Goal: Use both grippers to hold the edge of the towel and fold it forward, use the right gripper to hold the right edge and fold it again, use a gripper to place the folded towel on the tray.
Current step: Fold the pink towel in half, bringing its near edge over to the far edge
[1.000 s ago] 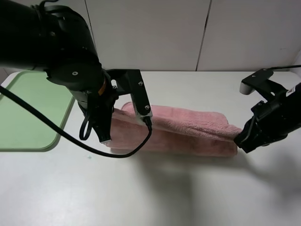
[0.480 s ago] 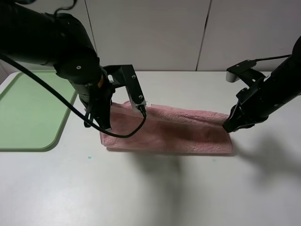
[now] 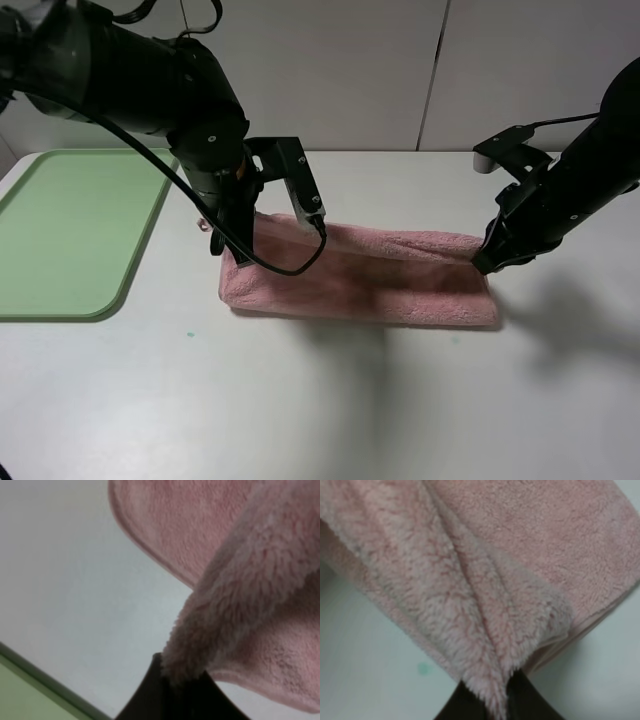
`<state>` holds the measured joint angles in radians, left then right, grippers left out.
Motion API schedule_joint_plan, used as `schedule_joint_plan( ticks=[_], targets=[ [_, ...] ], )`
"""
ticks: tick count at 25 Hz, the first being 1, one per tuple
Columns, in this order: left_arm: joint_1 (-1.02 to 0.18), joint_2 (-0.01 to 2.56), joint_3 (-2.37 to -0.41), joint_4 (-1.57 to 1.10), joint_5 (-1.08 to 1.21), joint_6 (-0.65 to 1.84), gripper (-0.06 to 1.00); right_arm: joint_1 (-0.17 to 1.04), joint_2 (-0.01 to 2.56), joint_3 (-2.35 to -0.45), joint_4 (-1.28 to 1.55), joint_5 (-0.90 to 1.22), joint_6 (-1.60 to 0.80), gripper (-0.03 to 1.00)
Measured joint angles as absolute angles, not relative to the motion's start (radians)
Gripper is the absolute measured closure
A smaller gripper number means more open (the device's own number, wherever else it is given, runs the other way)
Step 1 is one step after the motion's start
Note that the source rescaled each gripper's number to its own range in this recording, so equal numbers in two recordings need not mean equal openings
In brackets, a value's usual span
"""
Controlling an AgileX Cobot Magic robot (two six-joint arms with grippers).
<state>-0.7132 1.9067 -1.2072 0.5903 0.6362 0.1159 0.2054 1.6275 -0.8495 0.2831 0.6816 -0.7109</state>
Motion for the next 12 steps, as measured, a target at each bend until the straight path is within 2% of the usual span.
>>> schedule_joint_plan(
  ticks=[12],
  targets=[
    [-0.713,2.021,-1.288,0.602,0.590,0.121,0.94,0.126,1.631,-0.850,0.274,0.615,-0.711,0.97]
  ],
)
